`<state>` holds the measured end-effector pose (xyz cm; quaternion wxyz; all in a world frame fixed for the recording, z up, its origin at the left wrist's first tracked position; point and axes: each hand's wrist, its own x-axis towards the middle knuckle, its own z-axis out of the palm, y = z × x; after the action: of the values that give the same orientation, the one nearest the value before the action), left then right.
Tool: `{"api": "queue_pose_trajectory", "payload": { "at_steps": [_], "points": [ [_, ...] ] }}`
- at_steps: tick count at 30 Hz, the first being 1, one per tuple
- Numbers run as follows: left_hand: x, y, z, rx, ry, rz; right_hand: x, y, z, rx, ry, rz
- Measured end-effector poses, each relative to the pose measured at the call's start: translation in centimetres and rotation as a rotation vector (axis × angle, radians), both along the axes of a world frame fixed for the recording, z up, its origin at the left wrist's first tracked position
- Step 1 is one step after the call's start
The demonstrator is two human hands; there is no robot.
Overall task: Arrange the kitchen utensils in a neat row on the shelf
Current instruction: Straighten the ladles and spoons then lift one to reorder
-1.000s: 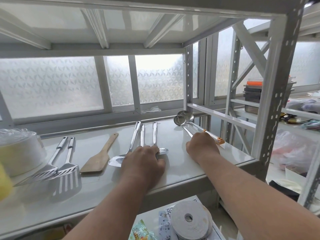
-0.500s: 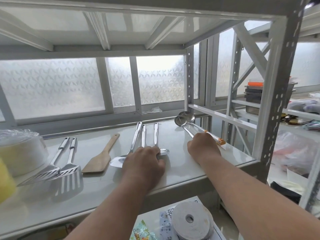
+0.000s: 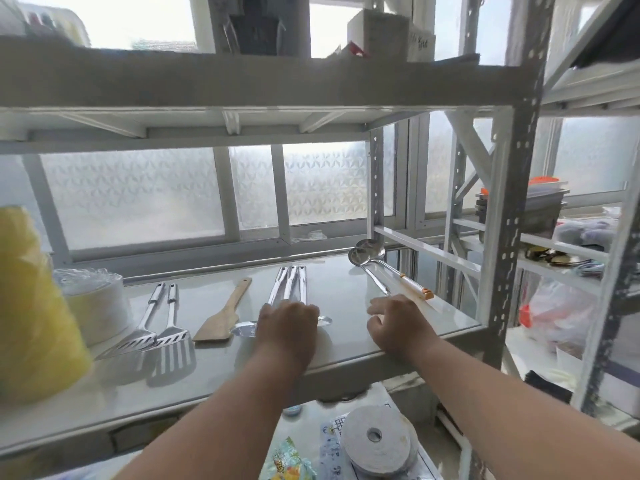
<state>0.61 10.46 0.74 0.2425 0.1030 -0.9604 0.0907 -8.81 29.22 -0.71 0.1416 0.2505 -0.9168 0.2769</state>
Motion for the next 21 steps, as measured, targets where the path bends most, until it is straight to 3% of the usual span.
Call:
{"api": "queue_pose_trajectory", "payload": {
  "at_steps": [3, 7, 10, 13, 16, 21],
  "points": [
    [1.4, 0.2, 1.8, -0.085, 0.050, -0.010, 2.5, 1.9, -0.5, 0.002, -0.036, 0.011],
    [4.1, 0.5, 5.6, 0.057, 0.257, -0.154, 4.6, 4.2, -0.2, 0.002, -0.023, -0.021],
    [6.0, 0.6, 8.6, 0.361, 0.453, -0.349, 5.6, 5.3, 1.4, -0.029, -0.018, -0.055],
    [8.5, 1.2, 12.0, 0.808, 0.543, -0.447, 5.6, 5.6, 2.7, -0.041, 0.046, -0.044],
    [9.4, -0.1, 14.0, 1.238, 0.558, -0.395, 5.4, 5.5, 3.9, -0.043, 0.132, -0.047],
    [10.5, -3.0, 13.9, 1.589, 0.545, -0.333, 5.5, 6.0, 5.6, 0.021, 0.117, -0.035]
  ]
}}
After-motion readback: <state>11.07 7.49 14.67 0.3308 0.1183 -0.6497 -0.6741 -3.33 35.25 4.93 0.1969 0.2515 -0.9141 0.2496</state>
